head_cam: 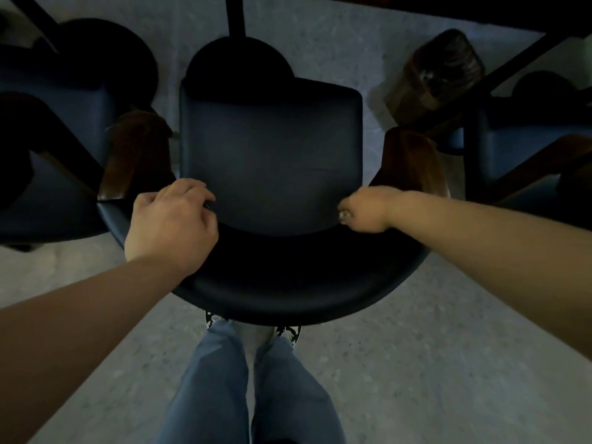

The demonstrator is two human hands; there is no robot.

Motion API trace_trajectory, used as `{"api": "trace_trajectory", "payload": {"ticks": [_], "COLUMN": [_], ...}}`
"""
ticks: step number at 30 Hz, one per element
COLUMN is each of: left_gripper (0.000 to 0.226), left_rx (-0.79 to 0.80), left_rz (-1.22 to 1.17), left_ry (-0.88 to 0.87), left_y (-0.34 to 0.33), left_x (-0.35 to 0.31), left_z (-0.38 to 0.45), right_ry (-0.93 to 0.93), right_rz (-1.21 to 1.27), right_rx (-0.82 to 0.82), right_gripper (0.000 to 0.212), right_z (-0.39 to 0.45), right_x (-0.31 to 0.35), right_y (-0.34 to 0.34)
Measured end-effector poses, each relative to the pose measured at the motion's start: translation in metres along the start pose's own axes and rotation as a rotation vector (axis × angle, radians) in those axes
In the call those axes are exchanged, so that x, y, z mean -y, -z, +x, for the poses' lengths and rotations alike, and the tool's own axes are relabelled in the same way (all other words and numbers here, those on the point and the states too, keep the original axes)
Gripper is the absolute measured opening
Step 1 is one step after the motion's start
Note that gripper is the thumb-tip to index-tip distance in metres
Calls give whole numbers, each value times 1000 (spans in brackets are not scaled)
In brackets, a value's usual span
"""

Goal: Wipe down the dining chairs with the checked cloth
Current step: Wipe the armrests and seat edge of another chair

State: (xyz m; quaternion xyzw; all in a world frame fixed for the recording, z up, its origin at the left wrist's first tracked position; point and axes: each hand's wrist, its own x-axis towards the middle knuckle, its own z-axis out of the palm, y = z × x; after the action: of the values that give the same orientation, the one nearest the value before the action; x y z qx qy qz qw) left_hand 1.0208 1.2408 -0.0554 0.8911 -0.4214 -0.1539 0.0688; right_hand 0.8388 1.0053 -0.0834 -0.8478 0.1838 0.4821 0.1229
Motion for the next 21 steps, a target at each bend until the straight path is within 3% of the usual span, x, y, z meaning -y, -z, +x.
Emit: {"api": "trace_trajectory", "payload": {"ticks": [4, 9, 14, 19, 21], "left_gripper": [26, 23, 22, 22, 22], "left_rx": [0, 7, -11, -24, -25], "left_rz": [6, 15, -11, -35, -42], "left_ry": [-6, 1, 5, 3, 1], "left_y": [0, 0, 2, 3, 3], "left_x": [1, 1, -1, -2, -1], "left_z": [0, 0, -2, -3, -4], "right_ry": [-32, -48, -171, -206, -175], "right_rz": [63, 81, 6, 24, 94], "right_rx": [61, 33, -66, 91, 73], "right_gripper": [45, 23, 26, 30, 28], "right_z": [10, 19, 21, 47, 50], "right_x": [-15, -18, -27, -21, -9], "right_y": [2, 2, 5, 3, 0]}}
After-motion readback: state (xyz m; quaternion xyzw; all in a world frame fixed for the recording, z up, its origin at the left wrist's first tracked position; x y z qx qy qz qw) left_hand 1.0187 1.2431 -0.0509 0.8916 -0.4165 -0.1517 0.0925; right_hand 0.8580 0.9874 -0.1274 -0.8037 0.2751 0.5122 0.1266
